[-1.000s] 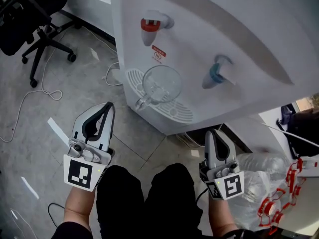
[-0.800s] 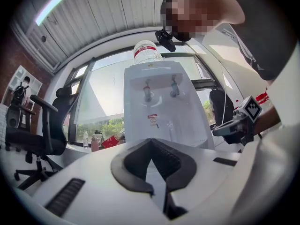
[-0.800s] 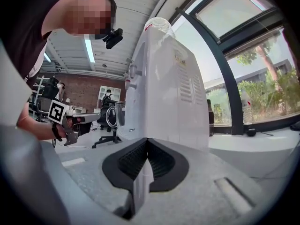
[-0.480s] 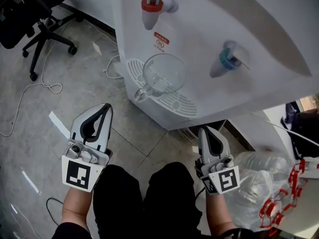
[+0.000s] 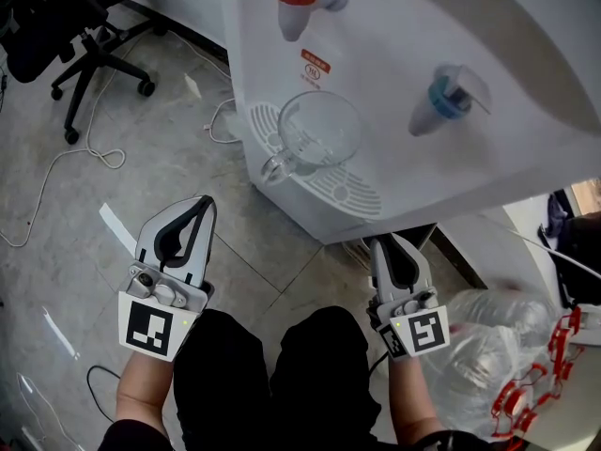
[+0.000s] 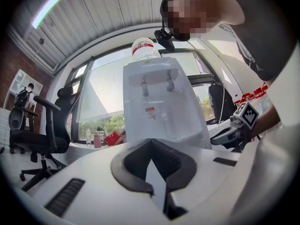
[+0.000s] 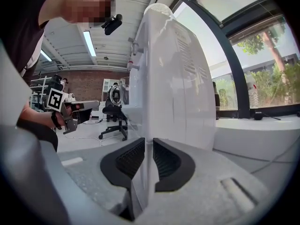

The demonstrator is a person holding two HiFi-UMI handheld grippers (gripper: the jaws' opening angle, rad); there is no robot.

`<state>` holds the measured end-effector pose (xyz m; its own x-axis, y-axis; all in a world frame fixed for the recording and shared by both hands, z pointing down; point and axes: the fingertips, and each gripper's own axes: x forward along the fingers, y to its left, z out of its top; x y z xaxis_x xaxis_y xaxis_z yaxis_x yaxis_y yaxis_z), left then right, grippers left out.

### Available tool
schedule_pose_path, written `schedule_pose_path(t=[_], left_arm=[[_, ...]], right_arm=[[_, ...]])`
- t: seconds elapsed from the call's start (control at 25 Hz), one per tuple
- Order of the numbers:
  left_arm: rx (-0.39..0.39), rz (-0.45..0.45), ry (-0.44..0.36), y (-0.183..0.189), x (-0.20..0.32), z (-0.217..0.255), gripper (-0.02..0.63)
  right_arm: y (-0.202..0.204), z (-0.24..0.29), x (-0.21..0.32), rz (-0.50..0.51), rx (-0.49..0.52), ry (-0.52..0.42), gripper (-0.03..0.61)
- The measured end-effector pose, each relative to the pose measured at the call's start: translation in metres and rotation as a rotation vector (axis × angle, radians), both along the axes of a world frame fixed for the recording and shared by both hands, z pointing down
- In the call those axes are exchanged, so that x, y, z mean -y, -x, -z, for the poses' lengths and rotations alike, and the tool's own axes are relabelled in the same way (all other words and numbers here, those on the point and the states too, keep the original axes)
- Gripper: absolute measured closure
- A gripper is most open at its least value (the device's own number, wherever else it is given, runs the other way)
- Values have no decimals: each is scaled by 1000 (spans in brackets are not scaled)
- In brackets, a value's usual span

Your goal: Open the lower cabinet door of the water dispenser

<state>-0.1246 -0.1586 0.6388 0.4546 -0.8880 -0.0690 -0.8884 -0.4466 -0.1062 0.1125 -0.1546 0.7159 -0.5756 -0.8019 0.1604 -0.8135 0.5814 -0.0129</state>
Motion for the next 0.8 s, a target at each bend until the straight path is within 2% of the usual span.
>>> schedule_pose_path(t=[0.28, 0.48, 0.64, 0.8], left_arm=[[-12, 9, 2, 4, -2, -4, 607], [-1, 9, 6, 6, -7, -6, 607], [9, 23, 6, 13, -11, -5, 607], [17, 37, 7, 19, -15, -6, 607]], right_arm=[[-4, -7, 6, -18, 7, 31, 479], [10, -3, 10, 14, 91, 37, 412], [0, -16, 14, -33, 11, 55, 405], [-2, -19, 20, -41, 5, 53, 403]])
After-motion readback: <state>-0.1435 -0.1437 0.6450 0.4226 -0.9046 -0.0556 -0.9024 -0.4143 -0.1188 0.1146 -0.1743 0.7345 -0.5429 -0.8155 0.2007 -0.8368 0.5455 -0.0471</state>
